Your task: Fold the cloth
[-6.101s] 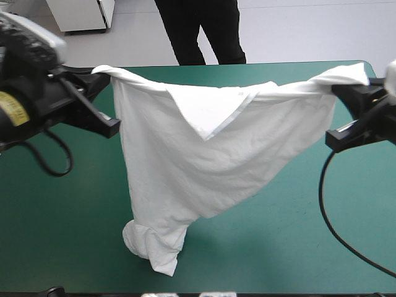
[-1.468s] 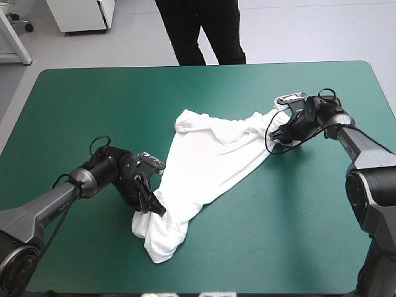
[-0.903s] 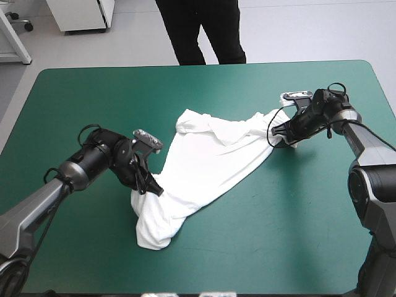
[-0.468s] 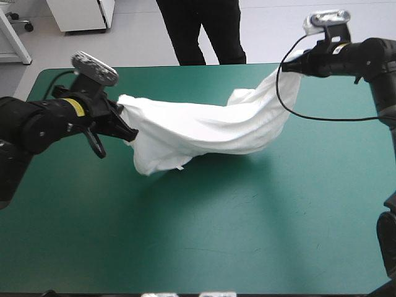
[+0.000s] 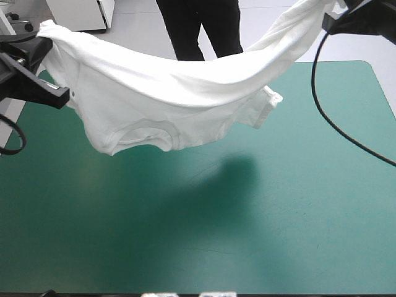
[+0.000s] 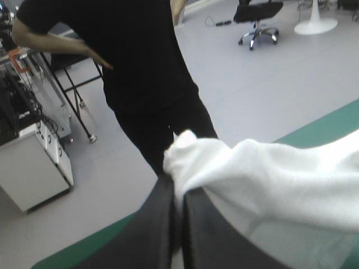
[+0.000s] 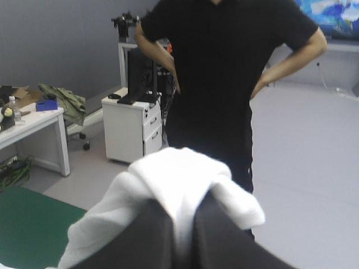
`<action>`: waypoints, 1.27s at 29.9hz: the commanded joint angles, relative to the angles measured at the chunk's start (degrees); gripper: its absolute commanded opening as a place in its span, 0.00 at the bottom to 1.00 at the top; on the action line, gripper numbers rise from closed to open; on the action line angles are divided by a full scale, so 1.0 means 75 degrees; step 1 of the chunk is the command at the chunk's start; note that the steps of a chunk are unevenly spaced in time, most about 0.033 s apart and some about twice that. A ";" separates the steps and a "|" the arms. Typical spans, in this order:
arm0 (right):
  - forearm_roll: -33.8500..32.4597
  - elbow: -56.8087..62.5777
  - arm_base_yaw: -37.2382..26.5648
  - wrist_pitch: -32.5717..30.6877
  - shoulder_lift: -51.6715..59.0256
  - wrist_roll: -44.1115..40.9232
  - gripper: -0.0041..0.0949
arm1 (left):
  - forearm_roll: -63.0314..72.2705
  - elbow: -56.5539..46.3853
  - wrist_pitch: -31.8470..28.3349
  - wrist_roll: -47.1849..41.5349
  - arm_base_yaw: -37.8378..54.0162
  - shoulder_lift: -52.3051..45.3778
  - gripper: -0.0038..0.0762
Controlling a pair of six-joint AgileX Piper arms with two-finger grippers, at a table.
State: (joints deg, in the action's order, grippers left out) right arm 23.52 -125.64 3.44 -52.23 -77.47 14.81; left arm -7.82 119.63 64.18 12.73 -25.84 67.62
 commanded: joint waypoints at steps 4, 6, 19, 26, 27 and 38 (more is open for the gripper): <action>0.0259 -0.0287 -0.0061 0.0639 0.1030 0.0163 0.02 | 0.0730 0.0400 -0.0878 0.0241 -0.0043 -0.0720 0.04; 0.0323 -0.0287 -0.0061 0.0541 0.1294 0.0182 0.02 | 0.0915 0.0400 -0.0847 0.0287 -0.0043 -0.0916 0.04; -0.0101 0.0265 0.1285 -0.0521 0.2113 -0.0005 0.02 | 0.1131 0.0054 0.0182 -0.0094 -0.0043 -0.0963 0.04; -0.0625 0.2445 0.1391 -0.0811 0.2345 -0.0311 0.02 | 0.1096 -0.1207 0.1154 -0.0442 -0.0043 -0.0477 0.04; -0.0766 0.2824 0.1391 -0.0825 0.2345 -0.0344 0.02 | 0.1096 -0.1373 0.1152 -0.0496 -0.0043 -0.0400 0.04; -0.2601 0.5668 0.1378 0.0915 0.1113 -0.0761 0.02 | 0.0077 -0.2680 -0.0394 -0.0511 -0.0043 0.1943 0.04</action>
State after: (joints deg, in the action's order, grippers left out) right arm 8.02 -83.23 13.70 -53.51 -65.97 11.00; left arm -4.09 98.66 69.06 9.53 -25.84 78.88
